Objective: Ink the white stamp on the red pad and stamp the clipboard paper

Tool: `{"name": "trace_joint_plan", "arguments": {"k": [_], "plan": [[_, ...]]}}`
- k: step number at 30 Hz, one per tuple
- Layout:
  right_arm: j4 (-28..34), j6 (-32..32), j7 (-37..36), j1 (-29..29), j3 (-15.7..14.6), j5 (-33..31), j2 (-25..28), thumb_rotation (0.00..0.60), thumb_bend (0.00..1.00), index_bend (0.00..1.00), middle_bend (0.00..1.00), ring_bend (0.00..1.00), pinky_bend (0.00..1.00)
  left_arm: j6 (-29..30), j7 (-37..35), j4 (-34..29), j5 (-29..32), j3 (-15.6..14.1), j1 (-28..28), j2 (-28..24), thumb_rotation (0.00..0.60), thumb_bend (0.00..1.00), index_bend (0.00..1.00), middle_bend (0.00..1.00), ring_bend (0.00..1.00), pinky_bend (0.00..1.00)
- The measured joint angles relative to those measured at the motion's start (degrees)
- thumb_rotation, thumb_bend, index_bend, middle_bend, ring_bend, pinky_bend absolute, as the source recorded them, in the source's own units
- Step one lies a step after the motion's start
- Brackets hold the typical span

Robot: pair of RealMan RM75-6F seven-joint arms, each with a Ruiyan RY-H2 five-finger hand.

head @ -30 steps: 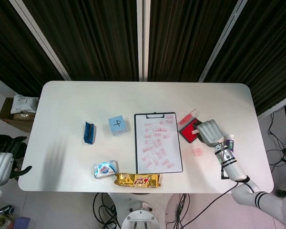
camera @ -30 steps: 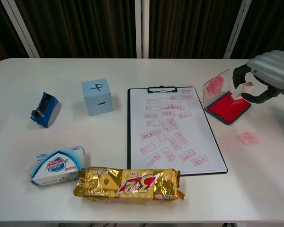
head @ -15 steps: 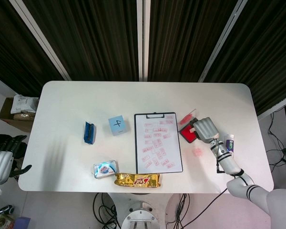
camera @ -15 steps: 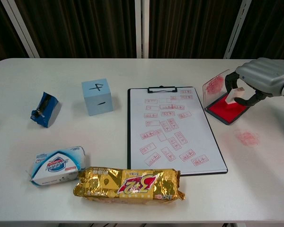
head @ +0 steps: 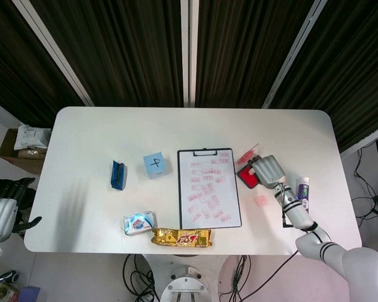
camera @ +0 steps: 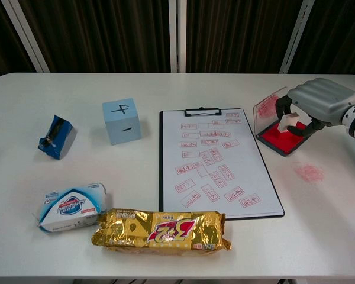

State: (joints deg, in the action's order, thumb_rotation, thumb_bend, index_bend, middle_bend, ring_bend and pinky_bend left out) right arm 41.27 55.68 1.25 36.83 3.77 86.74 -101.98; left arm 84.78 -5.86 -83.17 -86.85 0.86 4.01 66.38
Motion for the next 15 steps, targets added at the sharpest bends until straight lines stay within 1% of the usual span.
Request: {"name": "trace_joint_plan", "arguments": {"k": [6, 15], "plan": [[-1.8, 0.6, -0.4, -0.1, -0.4, 0.1, -0.9, 0.600, 0.47, 1.00, 0.86, 0.87, 1.00, 0.0, -0.2, 0.3, 0.1, 0.0, 0.0, 0.1, 0.600, 0.00, 0.14, 0.16, 0.16, 0.29], [-3.8, 1.6, -1.7, -0.2, -1.0, 0.5, -1.9, 0.600, 0.47, 1.00, 0.87, 0.87, 1.00, 0.1, -0.3, 0.5, 0.0, 0.0, -0.1, 0.3, 0.600, 0.00, 0.14, 0.16, 0.16, 0.29]]}}
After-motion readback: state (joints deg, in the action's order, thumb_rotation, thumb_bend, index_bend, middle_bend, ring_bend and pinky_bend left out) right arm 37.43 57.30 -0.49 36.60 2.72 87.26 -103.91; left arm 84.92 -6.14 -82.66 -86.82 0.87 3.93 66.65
